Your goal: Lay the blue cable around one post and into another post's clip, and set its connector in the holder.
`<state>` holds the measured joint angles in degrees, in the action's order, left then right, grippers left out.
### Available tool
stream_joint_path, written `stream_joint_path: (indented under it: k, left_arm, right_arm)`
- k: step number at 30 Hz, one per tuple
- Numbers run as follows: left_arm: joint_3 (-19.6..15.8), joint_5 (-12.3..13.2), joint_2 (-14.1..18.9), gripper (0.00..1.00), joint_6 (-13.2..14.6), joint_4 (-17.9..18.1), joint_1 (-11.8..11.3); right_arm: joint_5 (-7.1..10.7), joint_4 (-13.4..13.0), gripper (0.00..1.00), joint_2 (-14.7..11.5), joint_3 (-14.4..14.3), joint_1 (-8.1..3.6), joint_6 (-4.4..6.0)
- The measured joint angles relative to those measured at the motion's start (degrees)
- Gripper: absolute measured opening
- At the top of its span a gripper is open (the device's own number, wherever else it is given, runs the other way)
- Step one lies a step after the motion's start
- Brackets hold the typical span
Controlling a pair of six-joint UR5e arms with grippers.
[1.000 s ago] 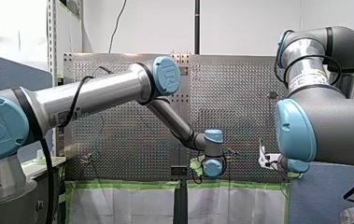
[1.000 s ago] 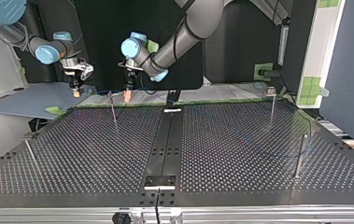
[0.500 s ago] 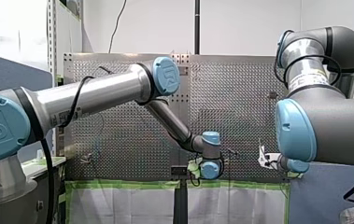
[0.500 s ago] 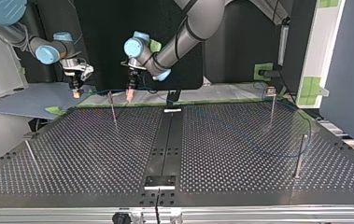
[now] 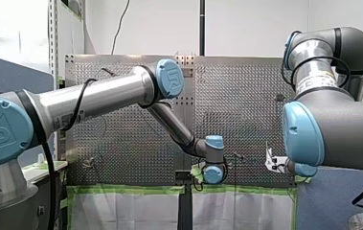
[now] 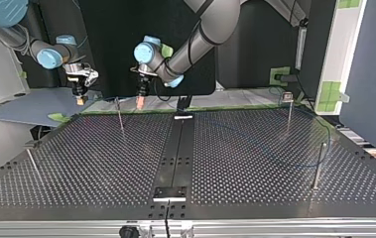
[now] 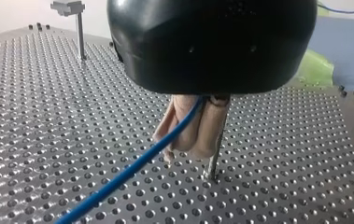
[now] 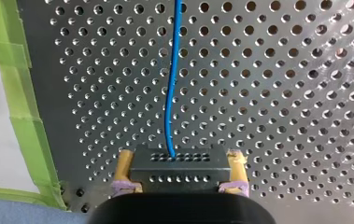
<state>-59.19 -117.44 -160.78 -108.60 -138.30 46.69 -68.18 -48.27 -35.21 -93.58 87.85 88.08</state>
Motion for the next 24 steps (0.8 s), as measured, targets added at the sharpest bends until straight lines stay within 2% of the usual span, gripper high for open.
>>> stream_joint_path:
  k: [2, 8, 15, 24]
  left_arm:
    - [0.23, 0.12, -0.26, 0.03, -0.01, -0.24, -0.12]
    - [2.37, 0.86, -1.88, 0.03, -0.08, -2.17, -0.34]
    - [4.94, 1.23, -2.17, 0.03, -0.25, -3.62, -0.89]
    - [5.16, 1.73, -2.19, 0.03, -0.46, -3.96, -1.89]
  right_arm:
    - [-0.01, 0.04, 0.0, 0.0, 0.12, -0.05, 0.13]
    - [-0.01, 0.09, 0.0, 0.0, 0.47, -0.16, 0.45]
    - [0.03, -0.09, 0.0, 0.0, 0.81, -0.33, 0.81]
    - [0.05, 0.01, 0.0, 0.0, 1.94, -0.73, 1.41]
